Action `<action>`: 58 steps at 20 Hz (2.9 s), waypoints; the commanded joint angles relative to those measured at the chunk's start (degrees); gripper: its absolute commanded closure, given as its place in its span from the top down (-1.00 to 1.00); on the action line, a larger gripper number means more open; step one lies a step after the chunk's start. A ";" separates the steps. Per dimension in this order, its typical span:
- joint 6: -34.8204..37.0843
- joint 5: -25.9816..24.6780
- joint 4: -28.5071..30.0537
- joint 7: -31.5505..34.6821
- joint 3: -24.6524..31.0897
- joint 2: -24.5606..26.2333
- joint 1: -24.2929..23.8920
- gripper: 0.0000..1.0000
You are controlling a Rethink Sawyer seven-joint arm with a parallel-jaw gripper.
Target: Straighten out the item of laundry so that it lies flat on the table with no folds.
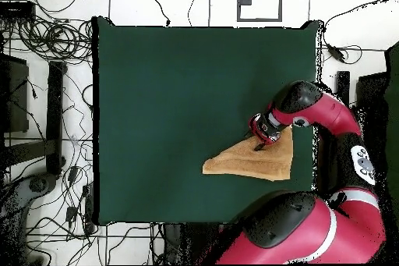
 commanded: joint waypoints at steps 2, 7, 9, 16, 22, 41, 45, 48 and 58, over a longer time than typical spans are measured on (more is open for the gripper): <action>3.08 2.59 5.27 6.19 0.67 0.14 1.56 1.00; 11.56 2.76 6.75 12.96 -4.00 -5.23 5.51 1.00; 14.01 2.25 6.68 13.62 -5.80 -6.43 6.53 1.00; 17.48 0.39 3.47 11.09 -8.77 -6.00 7.02 1.00; 17.91 -0.27 1.27 9.81 -9.74 -5.38 7.13 1.00; -26.80 -16.19 -0.18 -8.48 -5.71 -3.65 3.90 1.00; -25.77 -15.64 -1.22 -8.97 -5.18 -2.63 3.52 1.00; -19.86 -13.22 -1.68 -8.59 -4.04 -2.10 2.93 1.00; -5.25 -7.01 -3.13 -5.52 -1.26 -0.19 1.73 1.00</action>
